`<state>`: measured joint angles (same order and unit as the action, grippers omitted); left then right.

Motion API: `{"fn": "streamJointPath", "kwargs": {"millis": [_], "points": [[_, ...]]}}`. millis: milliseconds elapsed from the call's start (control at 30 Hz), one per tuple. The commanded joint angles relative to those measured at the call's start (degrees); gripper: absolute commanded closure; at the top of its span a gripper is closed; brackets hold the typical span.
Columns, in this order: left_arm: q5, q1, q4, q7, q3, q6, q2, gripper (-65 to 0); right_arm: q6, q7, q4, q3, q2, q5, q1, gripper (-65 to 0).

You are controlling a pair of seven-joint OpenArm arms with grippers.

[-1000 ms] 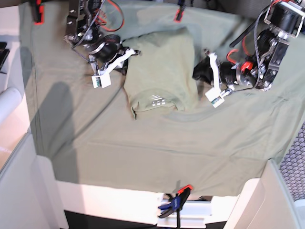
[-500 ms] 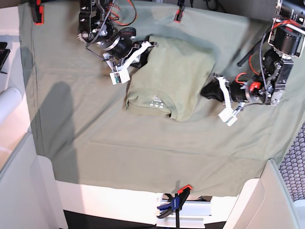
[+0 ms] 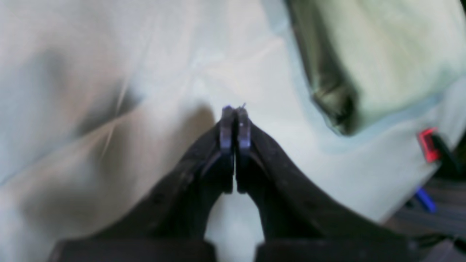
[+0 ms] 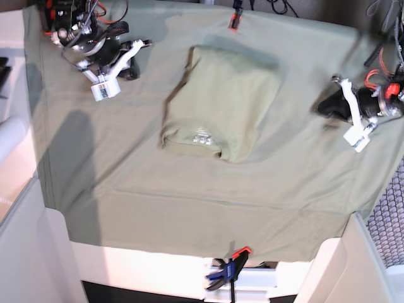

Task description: Fold the T-shirt properly

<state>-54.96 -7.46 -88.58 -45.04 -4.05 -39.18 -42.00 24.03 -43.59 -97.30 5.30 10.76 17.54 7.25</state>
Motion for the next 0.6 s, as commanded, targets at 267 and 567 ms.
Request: {"fn": "streamJointPath", "kwargs": {"millis": [267, 567], "points": [[-2.29, -20.28, -18.84, -0.09, -13.16, -0.82, -0.68, 0.0, 0.24, 0.02, -11.5, 1.18, 3.72, 5.66, 12.9, 0.0], [-0.13, -38.82, -24.28, -0.26, -16.55, -0.82, 0.33, 0.0, 0.24, 0.02, -17.49, 1.18, 3.72, 6.08, 28.37, 0.0]]}}
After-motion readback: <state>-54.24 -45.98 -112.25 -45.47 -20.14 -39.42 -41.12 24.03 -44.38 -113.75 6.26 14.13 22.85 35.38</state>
